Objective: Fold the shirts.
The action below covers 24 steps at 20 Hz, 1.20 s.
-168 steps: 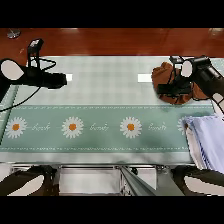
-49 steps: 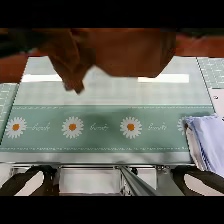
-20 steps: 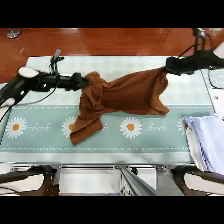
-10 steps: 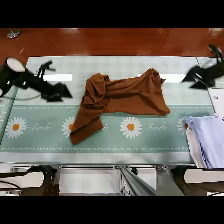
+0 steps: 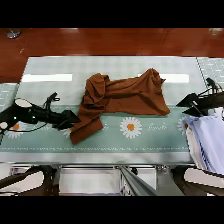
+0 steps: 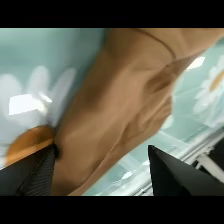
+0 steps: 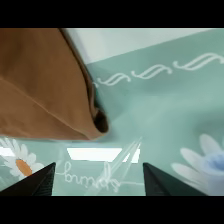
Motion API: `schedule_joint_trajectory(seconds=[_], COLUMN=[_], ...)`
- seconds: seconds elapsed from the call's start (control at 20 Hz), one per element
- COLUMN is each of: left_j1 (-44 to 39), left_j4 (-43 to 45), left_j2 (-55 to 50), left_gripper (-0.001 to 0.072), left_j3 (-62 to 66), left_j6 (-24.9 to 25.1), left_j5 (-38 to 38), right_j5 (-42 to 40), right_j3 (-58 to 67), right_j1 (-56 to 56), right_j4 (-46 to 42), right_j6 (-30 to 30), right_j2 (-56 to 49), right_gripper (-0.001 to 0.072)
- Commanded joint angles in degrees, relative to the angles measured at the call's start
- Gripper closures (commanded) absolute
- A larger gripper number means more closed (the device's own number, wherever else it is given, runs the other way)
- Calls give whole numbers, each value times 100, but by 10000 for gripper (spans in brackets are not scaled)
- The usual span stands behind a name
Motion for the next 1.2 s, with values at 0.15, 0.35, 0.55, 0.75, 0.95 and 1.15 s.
schedule_joint_trajectory(seconds=[0.15,0.35,0.55,0.75,0.95,1.15], left_j1=[-922,-938,-938,-938,-726,-363], left_j4=[-715,-776,-1078,-1283,-1784,-2398], left_j2=[-199,-195,-195,-190,13,658], left_gripper=[694,682,682,682,682,682], left_j3=[-280,26,269,621,1746,3842], left_j6=[444,437,470,479,481,479], left_j5=[463,411,417,433,125,302], right_j5=[-579,-855,-1252,-1176,-129,188], right_j3=[-271,-269,-157,315,2009,4937], right_j1=[675,1119,1539,2026,2085,2081], right_j4=[142,157,332,380,411,391], right_j6=[179,345,643,1056,1058,1086], right_j2=[-238,-411,-702,-1097,-1091,-662], right_gripper=[95,95,95,480,683,683])
